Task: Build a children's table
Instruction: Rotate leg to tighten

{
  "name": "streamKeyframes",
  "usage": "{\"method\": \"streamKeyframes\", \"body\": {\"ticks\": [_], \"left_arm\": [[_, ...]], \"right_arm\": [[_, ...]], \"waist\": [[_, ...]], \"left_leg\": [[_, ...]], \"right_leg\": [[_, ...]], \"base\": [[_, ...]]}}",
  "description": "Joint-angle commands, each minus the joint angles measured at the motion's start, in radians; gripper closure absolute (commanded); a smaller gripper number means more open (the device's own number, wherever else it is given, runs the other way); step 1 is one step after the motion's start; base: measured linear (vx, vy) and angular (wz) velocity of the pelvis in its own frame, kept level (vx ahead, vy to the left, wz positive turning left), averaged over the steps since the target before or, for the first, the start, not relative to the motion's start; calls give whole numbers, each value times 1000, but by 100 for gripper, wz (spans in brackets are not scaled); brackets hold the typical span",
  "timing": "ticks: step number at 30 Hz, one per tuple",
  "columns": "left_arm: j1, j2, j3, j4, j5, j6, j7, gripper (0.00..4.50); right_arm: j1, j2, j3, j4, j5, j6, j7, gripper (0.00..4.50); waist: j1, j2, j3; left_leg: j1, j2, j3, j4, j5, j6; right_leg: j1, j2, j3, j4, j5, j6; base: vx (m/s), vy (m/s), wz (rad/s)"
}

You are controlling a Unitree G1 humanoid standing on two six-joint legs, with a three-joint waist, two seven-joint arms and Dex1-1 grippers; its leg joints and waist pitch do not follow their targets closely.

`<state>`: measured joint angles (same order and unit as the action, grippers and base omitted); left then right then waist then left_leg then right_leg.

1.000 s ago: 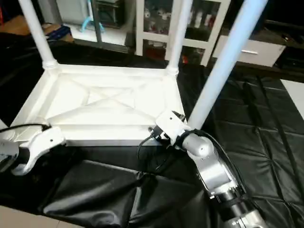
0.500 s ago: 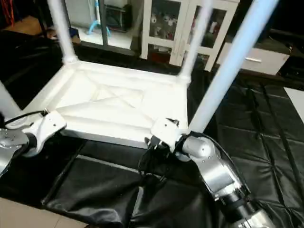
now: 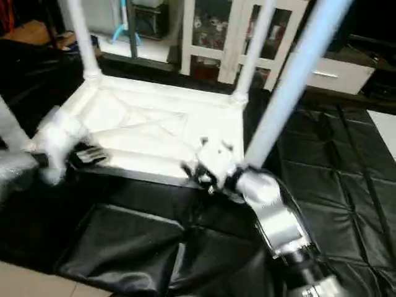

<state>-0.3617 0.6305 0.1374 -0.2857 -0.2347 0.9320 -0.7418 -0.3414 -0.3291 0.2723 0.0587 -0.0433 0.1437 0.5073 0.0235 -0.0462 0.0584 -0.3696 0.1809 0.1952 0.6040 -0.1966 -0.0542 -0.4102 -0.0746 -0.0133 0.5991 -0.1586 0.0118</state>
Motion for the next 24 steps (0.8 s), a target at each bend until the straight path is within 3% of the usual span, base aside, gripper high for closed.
{"method": "streamKeyframes", "body": {"ticks": [1,3,4,5,6,7,9,11,13,14,16,18,19,20,22,24], "left_arm": [[43,-12,126,-68,-95,53,-22,212],[61,-15,164,-77,-119,42,-29,202],[117,-3,231,-97,-156,11,-61,199],[149,8,263,-106,-172,-5,-80,193],[187,16,296,-117,-180,-26,-93,182],[210,21,316,-125,-183,-36,-100,158],[268,-5,352,-143,-169,-104,-94,155],[314,-54,381,-178,-173,-136,-80,138],[343,-114,414,-205,-171,-175,-42,113],[360,-139,421,-204,-133,-217,6,111],[395,-180,422,-190,-61,-305,100,108],[430,-251,410,-185,-16,-344,220,81],[473,-306,333,-199,32,-449,268,81],[482,-330,302,-197,53,-491,288,81],[484,-364,270,-187,79,-533,318,81],[477,-421,226,-165,94,-577,339,81]], "right_arm": [[23,4,-13,-7,0,-10,-15,43],[28,13,-12,-8,1,-17,-22,43],[38,29,-7,-11,1,-28,-32,43],[43,38,-5,-13,1,-32,-37,43],[51,51,-6,-15,6,-34,-37,43],[55,59,-7,-17,10,-35,-37,43],[77,86,-19,-36,41,-31,-48,43],[105,106,-32,-63,75,-21,-57,43],[138,121,-45,-91,104,-7,-65,43],[161,129,-53,-109,127,-4,-64,43],[211,150,-74,-152,172,11,-71,43],[281,186,-113,-222,226,79,-106,43],[355,202,-140,-285,234,107,-148,43],[385,205,-148,-307,236,99,-159,43],[425,209,-157,-330,242,78,-169,43],[483,202,-167,-354,248,54,-173,43]], "waist": [[-2,18,-55],[-3,20,-54],[-4,15,-52],[-1,17,-56],[-7,14,-54],[-8,19,-55],[-9,26,-48],[-8,28,-47],[4,41,-44],[7,36,-42],[11,43,-46],[10,42,-44],[13,40,-43],[14,39,-43],[18,41,-46],[16,46,-41]], "left_leg": [[15,35,-20,-84,-245,-35],[17,34,-18,-84,-261,-28],[13,34,-19,-86,-264,-24],[11,33,-21,-83,-247,-22],[2,34,-22,-88,-234,-17],[10,35,-21,-87,-243,-13],[12,38,-22,-92,-288,-15],[21,42,-23,-96,-339,-28],[24,44,-25,-102,-379,-45],[21,45,-25,-102,-391,-46],[20,41,-29,-103,-407,-49],[16,43,-29,-103,-410,-45],[13,44,-31,-105,-411,-41],[10,46,-33,-107,-414,-41],[21,45,-33,-106,-460,-47],[19,43,-36,-108,-507,-52]], "right_leg": [[32,-37,22,-54,-198,-207],[28,-34,23,-57,-218,-199],[28,-36,24,-58,-223,-195],[31,-39,24,-54,-209,-197],[33,-38,23,-53,-200,-193],[26,-34,23,-55,-200,-190],[22,-33,23,-62,-225,-183],[16,-32,23,-65,-254,-174],[14,-32,24,-68,-265,-160],[15,-34,25,-73,-266,-151],[17,-35,25,-71,-297,-132],[17,-35,27,-77,-293,-125],[20,-36,27,-81,-297,-113],[21,-37,27,-84,-309,-104],[11,-35,27,-90,-360,-90],[9,-37,26,-100,-433,-62]], "base": [[0,0,0],[0,0,0],[0,0,0],[0,0,0],[0,0,0],[0,0,0],[0,0,0],[0,0,0],[0,0,0],[0,0,0],[0,0,0],[0,0,0],[0,0,0],[0,0,0],[0,0,0],[0,0,0]]}}
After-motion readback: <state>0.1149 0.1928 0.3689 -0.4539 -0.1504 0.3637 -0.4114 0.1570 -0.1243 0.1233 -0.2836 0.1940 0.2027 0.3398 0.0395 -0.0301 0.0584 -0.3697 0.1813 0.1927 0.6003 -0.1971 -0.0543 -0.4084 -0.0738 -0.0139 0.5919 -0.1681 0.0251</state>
